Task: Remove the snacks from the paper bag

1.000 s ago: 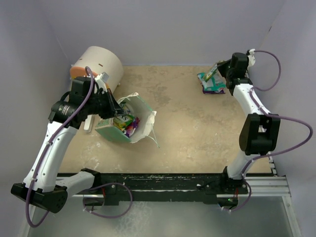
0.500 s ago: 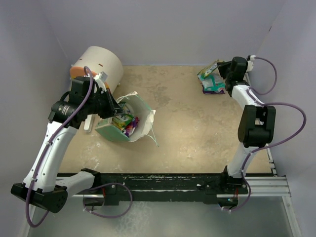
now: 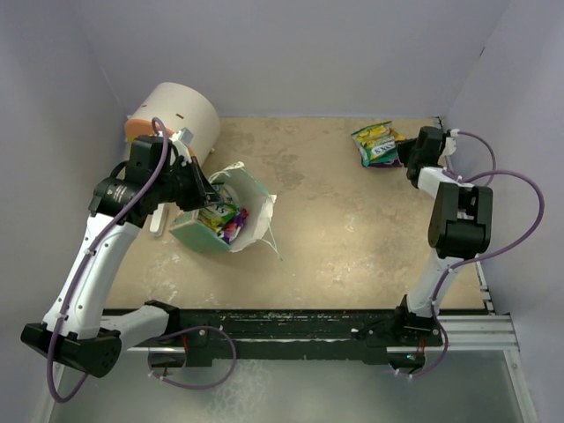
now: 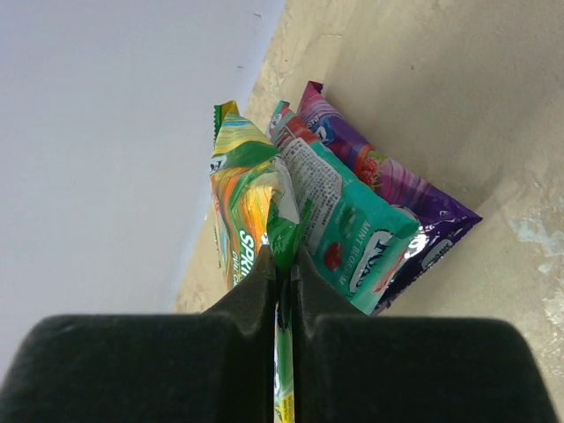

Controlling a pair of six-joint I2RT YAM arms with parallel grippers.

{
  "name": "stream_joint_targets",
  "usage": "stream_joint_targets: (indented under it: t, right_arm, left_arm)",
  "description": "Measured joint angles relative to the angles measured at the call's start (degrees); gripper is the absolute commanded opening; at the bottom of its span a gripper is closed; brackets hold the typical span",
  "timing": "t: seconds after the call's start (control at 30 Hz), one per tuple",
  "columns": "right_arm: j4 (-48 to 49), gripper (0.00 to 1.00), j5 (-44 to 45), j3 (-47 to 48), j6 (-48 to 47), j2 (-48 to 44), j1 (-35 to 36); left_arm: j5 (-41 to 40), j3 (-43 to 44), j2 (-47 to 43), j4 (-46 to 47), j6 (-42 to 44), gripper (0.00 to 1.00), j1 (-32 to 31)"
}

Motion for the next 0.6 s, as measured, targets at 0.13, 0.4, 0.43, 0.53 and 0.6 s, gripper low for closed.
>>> stream_joint_targets:
  t: [0.13, 0.4, 0.43, 0.53, 0.6]
  right_arm:
    - [1.70, 0.01, -0.68, 0.02, 0.11, 0.70, 0.04]
    - [2.34, 0.23, -0.96, -0.28, 0.09, 1.84, 0.02]
    - [2.27, 0.25, -0.96, -0.46, -0.02, 1.84, -0.02]
    - [2.01, 0.32, -0.94, -1.07, -0.61, 1.79, -0.15]
    - [1.62, 0.36, -0.94, -1.53, -1.40, 1.49, -0.39]
  left_arm:
    - [-0.02, 0.00, 0.35, 0.00, 0.00, 0.00, 0.00]
    - [-0.04, 0.20, 0.35, -0.11, 0.00, 0.00, 0.00]
    - [-0.04, 0.26, 0.35, -0.13, 0.00, 0.00, 0.00]
    - [-0.11, 0.50, 0.35, -0.20, 0.02, 0.00, 0.00]
    - [-0.11, 0.61, 0.35, -0.22, 0.02, 0.00, 0.00]
